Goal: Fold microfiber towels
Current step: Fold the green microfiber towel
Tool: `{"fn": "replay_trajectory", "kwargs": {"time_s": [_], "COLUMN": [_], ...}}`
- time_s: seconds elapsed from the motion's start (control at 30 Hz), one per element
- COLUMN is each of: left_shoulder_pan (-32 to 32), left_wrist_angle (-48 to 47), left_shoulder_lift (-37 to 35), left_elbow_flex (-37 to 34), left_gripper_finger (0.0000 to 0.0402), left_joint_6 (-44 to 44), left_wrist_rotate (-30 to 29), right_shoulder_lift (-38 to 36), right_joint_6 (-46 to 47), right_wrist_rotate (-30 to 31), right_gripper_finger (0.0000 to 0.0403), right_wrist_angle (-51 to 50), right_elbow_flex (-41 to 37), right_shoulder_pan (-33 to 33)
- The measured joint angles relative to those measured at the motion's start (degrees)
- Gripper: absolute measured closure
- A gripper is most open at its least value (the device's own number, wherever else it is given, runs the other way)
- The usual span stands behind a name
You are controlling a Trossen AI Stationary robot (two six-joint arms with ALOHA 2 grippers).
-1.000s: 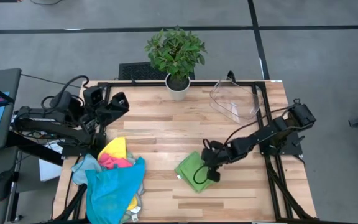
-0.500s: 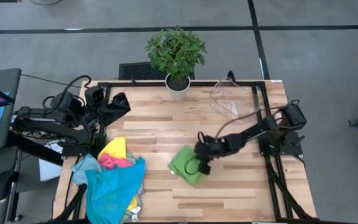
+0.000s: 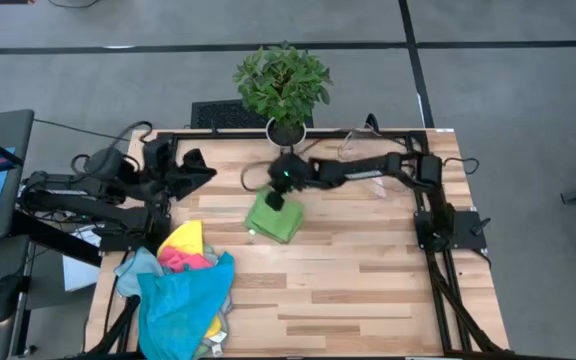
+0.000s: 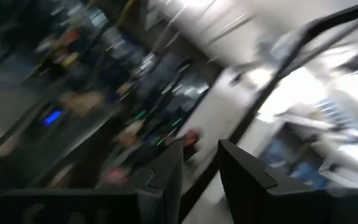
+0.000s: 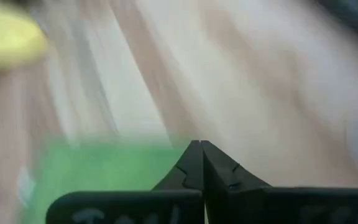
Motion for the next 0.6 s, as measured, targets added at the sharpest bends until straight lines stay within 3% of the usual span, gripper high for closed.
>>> {"fn": "replay_trajectory", "kwargs": {"time_s": [0.13,0.33,0.47,0.6], "left_shoulder_pan": [0.00,-0.02,0.65,3.54], "left_wrist_angle": [-11.95,-28.06,-27.34,-22.91], "left_shoulder_lift": [-0.28,1.74,5.41,12.52], "left_elbow_flex": [-0.09,-0.17,-3.11,-7.01], "left_gripper_finger": [0.0308,0.0308,0.0318,0.0358], "left_joint_6": [-3.21,-4.44,-3.81,-3.46], "left_wrist_rotate": [-4.99,-6.87,-6.94,-2.38], "right_shoulder_lift": [-6.71,-18.14,-24.66,-33.14], "right_joint_6": [-4.50,-7.13,-1.85,6.01], "right_wrist_rotate": [-0.65,-0.50,-0.68,0.64], "right_gripper_finger": [0.0387,0.0385,0.0386,0.0382], "right_wrist_angle": [-7.07,-19.21,-23.25,-22.58], "right_elbow_flex": [2.46,-2.47,-9.81,-18.19], "right_shoulder_pan": [-0.46,2.81,7.42,12.59]}}
